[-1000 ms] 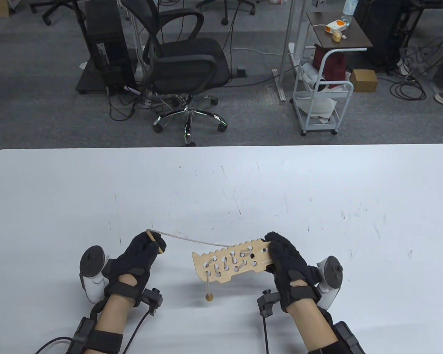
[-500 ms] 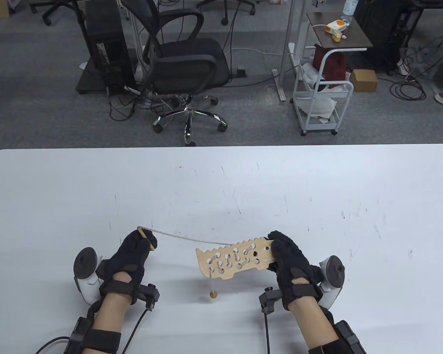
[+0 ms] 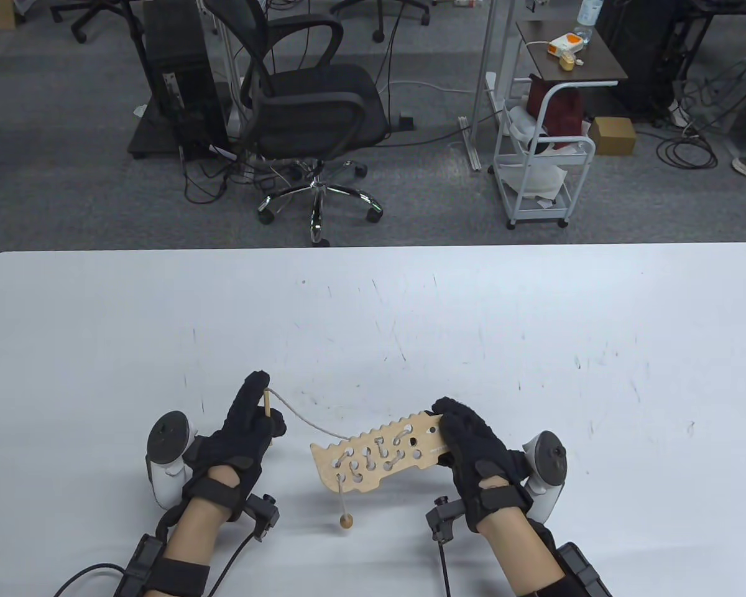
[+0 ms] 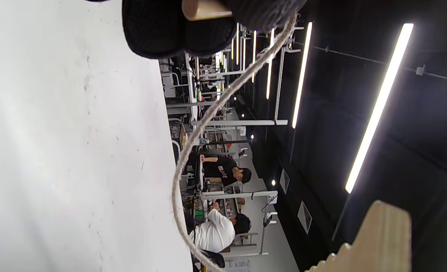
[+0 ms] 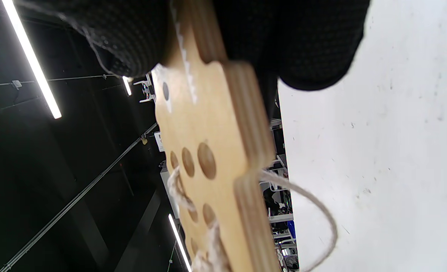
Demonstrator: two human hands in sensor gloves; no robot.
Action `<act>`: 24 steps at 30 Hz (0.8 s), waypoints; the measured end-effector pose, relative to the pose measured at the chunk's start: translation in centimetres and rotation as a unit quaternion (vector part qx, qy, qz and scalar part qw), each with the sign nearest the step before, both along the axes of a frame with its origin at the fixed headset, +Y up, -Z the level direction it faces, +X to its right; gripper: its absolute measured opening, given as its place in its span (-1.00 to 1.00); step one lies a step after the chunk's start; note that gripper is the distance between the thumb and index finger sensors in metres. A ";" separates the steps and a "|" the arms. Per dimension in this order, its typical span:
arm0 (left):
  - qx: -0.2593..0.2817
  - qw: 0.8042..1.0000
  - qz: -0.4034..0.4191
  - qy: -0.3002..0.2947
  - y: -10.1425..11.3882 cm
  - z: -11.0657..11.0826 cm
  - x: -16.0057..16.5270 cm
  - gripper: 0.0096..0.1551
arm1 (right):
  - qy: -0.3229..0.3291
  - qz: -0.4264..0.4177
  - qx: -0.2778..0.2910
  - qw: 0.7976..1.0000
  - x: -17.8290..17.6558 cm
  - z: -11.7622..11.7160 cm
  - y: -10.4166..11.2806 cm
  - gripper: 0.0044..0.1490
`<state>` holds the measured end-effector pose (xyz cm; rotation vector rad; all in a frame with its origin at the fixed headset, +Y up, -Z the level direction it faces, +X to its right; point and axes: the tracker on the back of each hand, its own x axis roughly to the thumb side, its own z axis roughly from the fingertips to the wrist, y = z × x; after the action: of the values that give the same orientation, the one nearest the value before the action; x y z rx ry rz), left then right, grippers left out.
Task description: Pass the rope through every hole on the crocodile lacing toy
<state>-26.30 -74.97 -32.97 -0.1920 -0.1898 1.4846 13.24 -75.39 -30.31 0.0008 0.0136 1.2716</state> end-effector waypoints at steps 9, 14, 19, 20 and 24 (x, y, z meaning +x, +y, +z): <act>0.000 1.000 -0.023 -0.003 0.0 0.1 0.6 -0.46 | 0.027 0.004 0.008 1.000 -1.1 0.4 0.2 -0.38; 0.018 0.998 -0.060 -0.007 0.3 0.3 1.4 -0.51 | 0.039 0.003 0.012 0.999 -1.6 0.6 0.3 -0.39; 0.019 0.998 -0.037 -0.037 0.3 0.5 2.2 -0.53 | 0.049 -0.001 0.016 0.999 -2.0 0.9 0.5 -0.39; 0.015 0.998 -0.032 -0.044 0.3 0.6 2.4 -0.52 | 0.051 -0.001 0.017 0.999 -2.0 0.9 0.5 -0.38; 0.007 0.997 -0.020 -0.076 0.1 0.8 3.5 -0.51 | 0.056 -0.003 0.020 0.998 -2.3 1.1 0.6 -0.39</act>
<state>-22.82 -74.90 -32.18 -0.2959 -0.3178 1.4282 10.92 -74.78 -29.23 0.1075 0.0851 1.2635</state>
